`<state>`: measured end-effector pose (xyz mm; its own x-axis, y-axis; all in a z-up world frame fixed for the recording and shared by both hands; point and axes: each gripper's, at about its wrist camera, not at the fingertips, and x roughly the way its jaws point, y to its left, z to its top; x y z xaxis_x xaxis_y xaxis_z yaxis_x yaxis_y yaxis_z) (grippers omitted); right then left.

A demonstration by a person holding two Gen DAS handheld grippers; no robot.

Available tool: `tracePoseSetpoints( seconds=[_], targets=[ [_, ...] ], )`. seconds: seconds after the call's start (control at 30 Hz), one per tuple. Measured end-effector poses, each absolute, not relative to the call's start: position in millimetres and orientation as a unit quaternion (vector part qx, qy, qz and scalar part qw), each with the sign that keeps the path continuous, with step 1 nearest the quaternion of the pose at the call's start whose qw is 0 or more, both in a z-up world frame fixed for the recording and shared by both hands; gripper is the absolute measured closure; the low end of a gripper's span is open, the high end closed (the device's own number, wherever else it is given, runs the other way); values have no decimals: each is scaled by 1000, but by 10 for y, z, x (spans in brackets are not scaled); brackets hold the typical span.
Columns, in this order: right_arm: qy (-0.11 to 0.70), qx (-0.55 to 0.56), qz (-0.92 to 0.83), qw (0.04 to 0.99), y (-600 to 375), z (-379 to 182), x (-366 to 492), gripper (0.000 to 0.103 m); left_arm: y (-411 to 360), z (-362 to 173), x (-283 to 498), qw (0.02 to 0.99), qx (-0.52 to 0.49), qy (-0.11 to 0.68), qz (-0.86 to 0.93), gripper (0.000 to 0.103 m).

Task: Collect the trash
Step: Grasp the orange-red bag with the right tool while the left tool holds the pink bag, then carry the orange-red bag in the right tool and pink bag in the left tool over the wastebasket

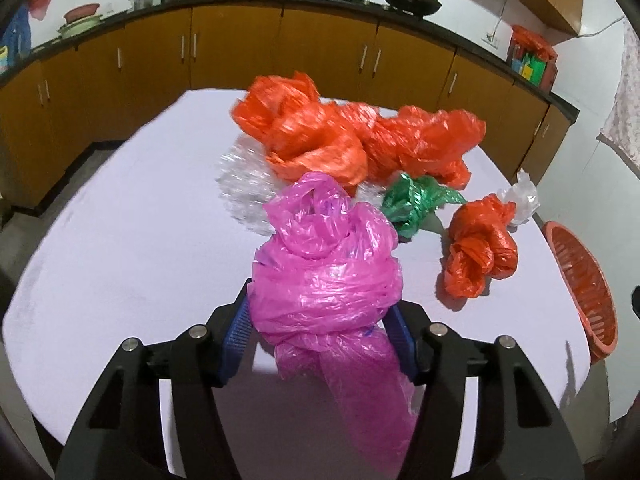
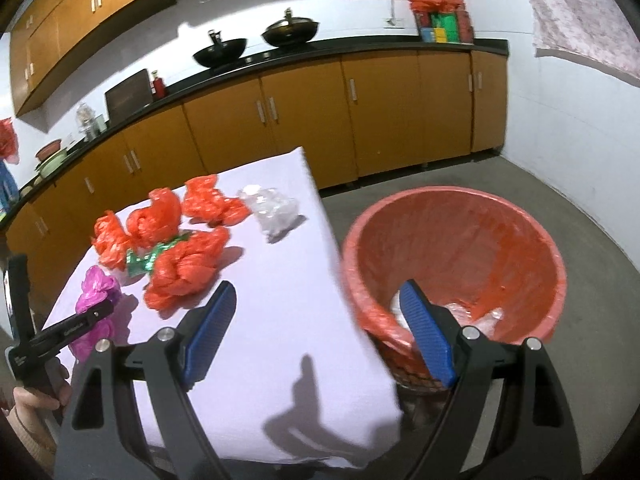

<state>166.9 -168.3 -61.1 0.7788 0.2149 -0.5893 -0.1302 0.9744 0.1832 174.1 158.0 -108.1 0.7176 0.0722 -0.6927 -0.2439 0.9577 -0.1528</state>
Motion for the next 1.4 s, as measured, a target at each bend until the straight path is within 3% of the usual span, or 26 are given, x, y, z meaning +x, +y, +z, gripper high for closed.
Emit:
tracePoseSetpoints(
  seconds=[0.5, 1.03, 1.2, 1.27, 1.4],
  targets=[
    [362, 68, 157, 916, -637, -776, 2033, 21, 2344, -884, 1585, 924, -134, 326, 149, 42],
    [391, 35, 93, 915, 25, -1035, 2492, 24, 2743, -872, 1734, 924, -139, 317, 160, 42],
    [402, 31, 91, 911, 47, -1120, 2548, 33, 2755, -897, 1756, 924, -142, 321, 155, 42],
    [406, 31, 97, 908, 54, -1139, 2566, 43, 2755, -905, 1763, 924, -142, 322, 152, 42],
    [403, 25, 108, 909, 60, -1146, 2564, 47, 2742, -907, 1778, 924, -141, 323, 149, 42]
  ],
)
